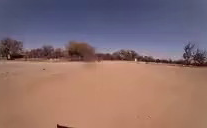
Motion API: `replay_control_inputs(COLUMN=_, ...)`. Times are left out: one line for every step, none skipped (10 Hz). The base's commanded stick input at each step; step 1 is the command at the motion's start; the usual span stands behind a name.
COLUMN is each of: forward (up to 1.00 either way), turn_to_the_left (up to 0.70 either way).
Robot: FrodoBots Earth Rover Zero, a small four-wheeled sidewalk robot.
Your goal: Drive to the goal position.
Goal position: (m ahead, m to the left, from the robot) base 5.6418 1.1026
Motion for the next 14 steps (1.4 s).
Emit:
replay_control_inputs(forward=1.00, turn_to_the_left=0.00)
replay_control_inputs(forward=1.00, turn_to_the_left=0.00)
replay_control_inputs(forward=1.00, turn_to_the_left=0.00)
replay_control_inputs(forward=1.00, turn_to_the_left=0.00)
replay_control_inputs(forward=1.00, turn_to_the_left=0.00)
replay_control_inputs(forward=1.00, turn_to_the_left=0.00)
replay_control_inputs(forward=1.00, turn_to_the_left=0.00)
replay_control_inputs(forward=1.00, turn_to_the_left=0.00)
replay_control_inputs(forward=1.00, turn_to_the_left=-0.22)
replay_control_inputs(forward=1.00, turn_to_the_left=-0.10)
replay_control_inputs(forward=1.00, turn_to_the_left=0.00)
replay_control_inputs(forward=1.00, turn_to_the_left=0.00)
replay_control_inputs(forward=1.00, turn_to_the_left=0.00)
replay_control_inputs(forward=1.00, turn_to_the_left=0.00)
